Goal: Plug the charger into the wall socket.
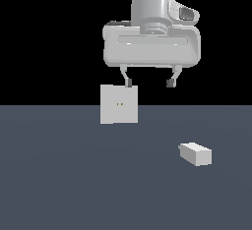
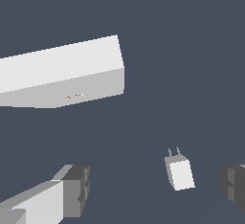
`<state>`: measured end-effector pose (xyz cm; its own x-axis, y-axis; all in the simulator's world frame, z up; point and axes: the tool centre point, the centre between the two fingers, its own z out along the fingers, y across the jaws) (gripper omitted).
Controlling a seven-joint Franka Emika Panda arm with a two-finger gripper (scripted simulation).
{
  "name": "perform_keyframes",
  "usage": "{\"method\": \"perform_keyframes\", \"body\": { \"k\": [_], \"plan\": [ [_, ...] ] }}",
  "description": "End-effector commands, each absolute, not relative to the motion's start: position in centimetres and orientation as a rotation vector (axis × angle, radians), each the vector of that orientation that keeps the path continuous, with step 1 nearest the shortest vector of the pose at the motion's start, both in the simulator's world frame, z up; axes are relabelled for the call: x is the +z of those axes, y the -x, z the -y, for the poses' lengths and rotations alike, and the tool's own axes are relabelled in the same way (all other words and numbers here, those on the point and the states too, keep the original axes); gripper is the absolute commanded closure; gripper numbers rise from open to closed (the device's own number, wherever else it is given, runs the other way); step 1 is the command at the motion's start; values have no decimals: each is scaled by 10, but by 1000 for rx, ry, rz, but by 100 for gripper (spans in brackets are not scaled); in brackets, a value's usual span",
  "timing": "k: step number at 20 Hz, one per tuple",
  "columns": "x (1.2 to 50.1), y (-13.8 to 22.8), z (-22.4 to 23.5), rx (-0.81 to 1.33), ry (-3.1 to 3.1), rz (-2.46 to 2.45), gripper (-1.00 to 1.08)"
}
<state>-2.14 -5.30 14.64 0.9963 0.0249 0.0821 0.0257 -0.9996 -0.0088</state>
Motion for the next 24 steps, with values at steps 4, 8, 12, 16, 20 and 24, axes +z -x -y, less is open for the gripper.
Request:
{"method": "perform_keyframes", "body": {
  "k": [4,8,12,16,20,24],
  "plan": [
    [129,38,68,-213,3121,105,-92],
    [115,49,81,-277,3111,155,-92],
    [101,58,92,-338,3099,203,-92],
    [89,64,102,-390,3087,244,-92],
    [79,69,110,-431,3074,276,-92],
    [72,72,116,-461,3064,301,-92]
  ]
}}
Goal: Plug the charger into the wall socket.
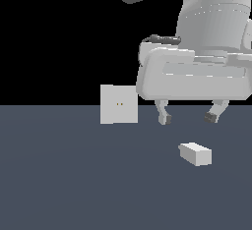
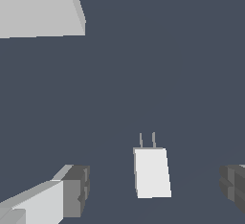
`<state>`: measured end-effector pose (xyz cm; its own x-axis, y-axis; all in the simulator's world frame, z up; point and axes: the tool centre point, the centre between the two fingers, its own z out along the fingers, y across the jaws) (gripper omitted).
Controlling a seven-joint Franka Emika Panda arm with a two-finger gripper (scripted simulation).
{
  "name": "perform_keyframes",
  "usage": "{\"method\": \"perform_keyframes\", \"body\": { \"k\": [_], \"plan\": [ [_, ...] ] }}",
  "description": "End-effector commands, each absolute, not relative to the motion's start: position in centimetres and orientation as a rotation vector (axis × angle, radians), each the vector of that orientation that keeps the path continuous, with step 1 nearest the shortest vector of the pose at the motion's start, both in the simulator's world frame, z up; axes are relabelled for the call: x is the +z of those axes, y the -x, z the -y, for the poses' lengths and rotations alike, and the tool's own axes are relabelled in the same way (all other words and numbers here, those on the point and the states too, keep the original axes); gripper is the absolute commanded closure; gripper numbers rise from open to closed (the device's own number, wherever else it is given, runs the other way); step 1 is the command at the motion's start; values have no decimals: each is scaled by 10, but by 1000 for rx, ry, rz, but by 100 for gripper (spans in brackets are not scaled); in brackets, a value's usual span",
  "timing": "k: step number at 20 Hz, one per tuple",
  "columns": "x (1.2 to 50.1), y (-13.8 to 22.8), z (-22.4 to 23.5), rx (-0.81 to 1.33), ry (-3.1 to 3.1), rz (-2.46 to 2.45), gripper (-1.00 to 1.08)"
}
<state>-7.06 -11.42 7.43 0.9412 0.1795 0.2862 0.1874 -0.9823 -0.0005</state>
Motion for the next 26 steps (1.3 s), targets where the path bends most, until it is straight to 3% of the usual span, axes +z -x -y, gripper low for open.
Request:
{"method": "perform_keyframes", "body": {
  "k": [1,16,26],
  "plan": [
    [70,72,117,-468,3061,306,-92],
    [58,74,123,-492,3051,327,-92],
    [21,75,123,-493,3051,329,-92]
  ]
}}
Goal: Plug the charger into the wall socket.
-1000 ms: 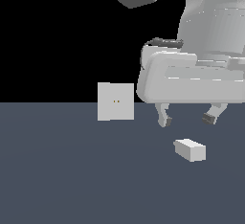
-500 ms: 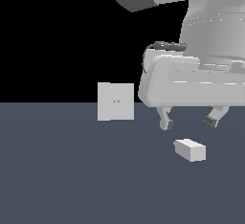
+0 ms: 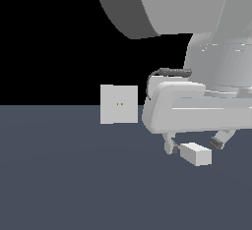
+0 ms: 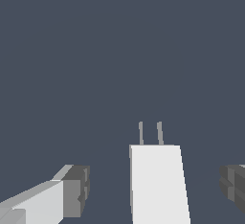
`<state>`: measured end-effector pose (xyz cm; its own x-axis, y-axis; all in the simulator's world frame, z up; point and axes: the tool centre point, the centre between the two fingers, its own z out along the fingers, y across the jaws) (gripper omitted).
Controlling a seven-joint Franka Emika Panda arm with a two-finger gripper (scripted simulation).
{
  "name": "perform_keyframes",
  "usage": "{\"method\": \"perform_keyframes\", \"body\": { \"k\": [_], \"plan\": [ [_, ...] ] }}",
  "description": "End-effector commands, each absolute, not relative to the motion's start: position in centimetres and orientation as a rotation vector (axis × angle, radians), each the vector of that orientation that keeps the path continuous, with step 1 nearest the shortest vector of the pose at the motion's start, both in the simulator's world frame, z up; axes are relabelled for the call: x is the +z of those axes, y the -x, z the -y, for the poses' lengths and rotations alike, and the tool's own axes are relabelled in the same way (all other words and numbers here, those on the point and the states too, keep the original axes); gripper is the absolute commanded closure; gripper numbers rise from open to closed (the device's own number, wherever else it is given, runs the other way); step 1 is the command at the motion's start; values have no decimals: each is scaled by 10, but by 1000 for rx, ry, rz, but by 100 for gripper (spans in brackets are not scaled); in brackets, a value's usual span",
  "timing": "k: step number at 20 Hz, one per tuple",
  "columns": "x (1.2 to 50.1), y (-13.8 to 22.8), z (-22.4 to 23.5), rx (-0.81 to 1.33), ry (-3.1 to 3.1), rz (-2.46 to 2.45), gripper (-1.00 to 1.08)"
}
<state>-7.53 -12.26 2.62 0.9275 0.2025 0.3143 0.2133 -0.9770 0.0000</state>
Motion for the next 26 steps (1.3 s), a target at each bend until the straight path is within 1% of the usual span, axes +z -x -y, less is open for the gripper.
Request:
{"method": "perform_keyframes", "body": {
  "k": [1,6,7,19,26],
  "plan": [
    [18,75,123,-493,3051,329,-92],
    [12,75,123,-493,3050,330,-92],
    [12,75,123,-493,3050,330,108],
    [13,75,122,-494,3051,329,108],
    [25,69,104,-495,3049,333,108]
  ]
}}
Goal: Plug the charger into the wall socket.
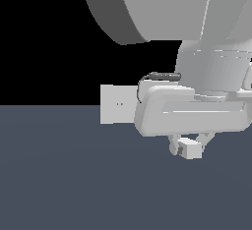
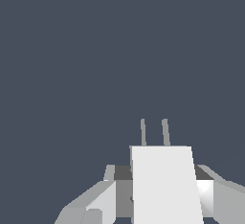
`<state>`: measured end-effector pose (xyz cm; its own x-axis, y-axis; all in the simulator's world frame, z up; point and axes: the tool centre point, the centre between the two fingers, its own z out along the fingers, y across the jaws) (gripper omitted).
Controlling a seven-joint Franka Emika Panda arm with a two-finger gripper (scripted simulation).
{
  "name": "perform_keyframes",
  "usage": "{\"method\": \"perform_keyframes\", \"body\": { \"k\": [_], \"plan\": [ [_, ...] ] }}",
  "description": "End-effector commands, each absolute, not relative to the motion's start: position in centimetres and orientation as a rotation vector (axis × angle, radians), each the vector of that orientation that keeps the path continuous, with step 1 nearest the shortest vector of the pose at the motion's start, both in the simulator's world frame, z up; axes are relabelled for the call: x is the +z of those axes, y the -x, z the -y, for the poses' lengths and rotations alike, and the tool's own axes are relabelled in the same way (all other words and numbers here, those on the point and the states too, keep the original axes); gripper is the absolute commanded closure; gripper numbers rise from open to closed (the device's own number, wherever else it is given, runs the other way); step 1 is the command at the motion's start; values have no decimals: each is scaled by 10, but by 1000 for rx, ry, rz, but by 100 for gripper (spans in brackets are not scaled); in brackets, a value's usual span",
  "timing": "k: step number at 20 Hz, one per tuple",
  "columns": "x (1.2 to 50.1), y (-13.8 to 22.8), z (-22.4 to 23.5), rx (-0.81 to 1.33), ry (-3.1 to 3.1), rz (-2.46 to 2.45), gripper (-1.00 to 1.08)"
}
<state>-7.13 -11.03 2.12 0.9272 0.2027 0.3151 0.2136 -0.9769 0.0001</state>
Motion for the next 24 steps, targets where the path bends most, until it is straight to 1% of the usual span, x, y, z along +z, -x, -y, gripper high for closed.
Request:
{"method": "perform_keyframes", "body": {
  "k": [1,14,24],
  "plan": [
    [28,68,100,-495,3049,333,108],
    [80,46,28,-496,3044,347,108],
    [100,37,1,-494,3044,354,108]
  ]
}}
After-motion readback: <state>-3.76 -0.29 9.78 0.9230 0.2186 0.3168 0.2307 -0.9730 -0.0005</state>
